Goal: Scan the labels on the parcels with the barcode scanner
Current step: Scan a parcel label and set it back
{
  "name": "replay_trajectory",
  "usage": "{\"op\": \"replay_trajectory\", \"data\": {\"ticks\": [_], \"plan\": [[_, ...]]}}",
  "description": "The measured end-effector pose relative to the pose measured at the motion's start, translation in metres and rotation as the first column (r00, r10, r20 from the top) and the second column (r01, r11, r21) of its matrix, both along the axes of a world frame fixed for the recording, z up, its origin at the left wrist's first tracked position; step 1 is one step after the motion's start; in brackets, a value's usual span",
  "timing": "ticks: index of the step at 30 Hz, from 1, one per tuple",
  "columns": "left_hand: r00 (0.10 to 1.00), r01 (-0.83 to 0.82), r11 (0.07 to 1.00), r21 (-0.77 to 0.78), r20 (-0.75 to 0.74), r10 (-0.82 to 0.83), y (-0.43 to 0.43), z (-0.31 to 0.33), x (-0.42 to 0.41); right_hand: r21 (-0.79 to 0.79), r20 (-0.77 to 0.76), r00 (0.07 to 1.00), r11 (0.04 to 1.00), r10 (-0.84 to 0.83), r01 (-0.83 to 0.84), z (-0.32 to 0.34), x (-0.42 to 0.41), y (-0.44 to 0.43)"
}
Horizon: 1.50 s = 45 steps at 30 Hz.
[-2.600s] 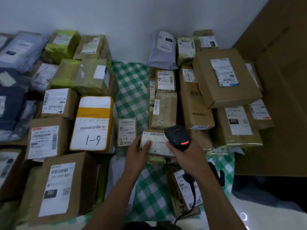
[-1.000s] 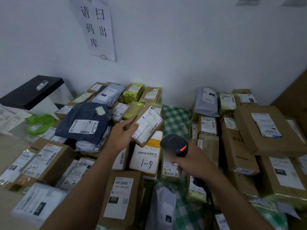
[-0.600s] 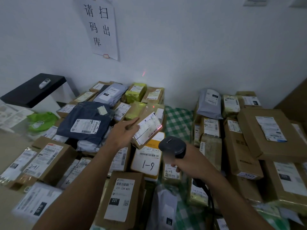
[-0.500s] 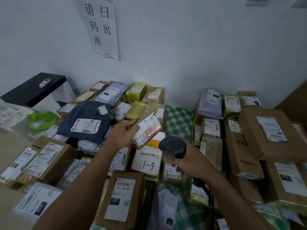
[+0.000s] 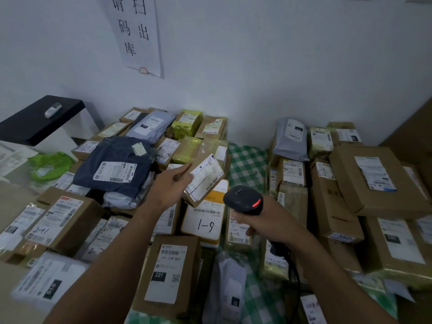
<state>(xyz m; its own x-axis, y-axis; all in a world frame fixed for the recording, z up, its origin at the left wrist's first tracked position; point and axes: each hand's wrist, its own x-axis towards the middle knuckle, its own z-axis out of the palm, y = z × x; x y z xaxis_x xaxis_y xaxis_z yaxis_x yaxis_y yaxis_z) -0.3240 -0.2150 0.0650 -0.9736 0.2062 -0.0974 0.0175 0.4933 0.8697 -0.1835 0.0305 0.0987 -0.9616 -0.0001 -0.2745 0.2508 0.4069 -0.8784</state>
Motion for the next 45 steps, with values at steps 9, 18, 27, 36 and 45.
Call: {"op": "replay_trajectory", "data": {"ticks": [9,18,27,36,45], "plan": [[0.996,0.035,0.999,0.019,0.083,-0.036,0.082,-0.075,0.097,-0.075,0.059,0.96,0.958,-0.272,0.276,-0.033,0.029,0.044],[0.99,0.101,0.947,-0.304,0.122,-0.066,0.144,-0.145,0.111,-0.113,0.161,0.933,0.933,-0.322,0.342,-0.065,0.05,0.073],[0.959,0.144,0.76,-0.634,-0.1,-0.265,0.166,-0.132,0.103,-0.127,0.2,0.902,0.903,-0.382,0.41,-0.082,0.057,0.098],[0.858,0.221,0.495,-0.84,-0.074,-0.508,0.177,-0.18,0.103,-0.165,0.226,0.885,0.88,-0.406,0.446,-0.077,0.061,0.111],[0.833,0.076,0.545,-0.835,-0.247,-0.495,0.173,-0.199,0.104,-0.171,0.234,0.884,0.878,-0.405,0.448,-0.081,0.071,0.121]]}}
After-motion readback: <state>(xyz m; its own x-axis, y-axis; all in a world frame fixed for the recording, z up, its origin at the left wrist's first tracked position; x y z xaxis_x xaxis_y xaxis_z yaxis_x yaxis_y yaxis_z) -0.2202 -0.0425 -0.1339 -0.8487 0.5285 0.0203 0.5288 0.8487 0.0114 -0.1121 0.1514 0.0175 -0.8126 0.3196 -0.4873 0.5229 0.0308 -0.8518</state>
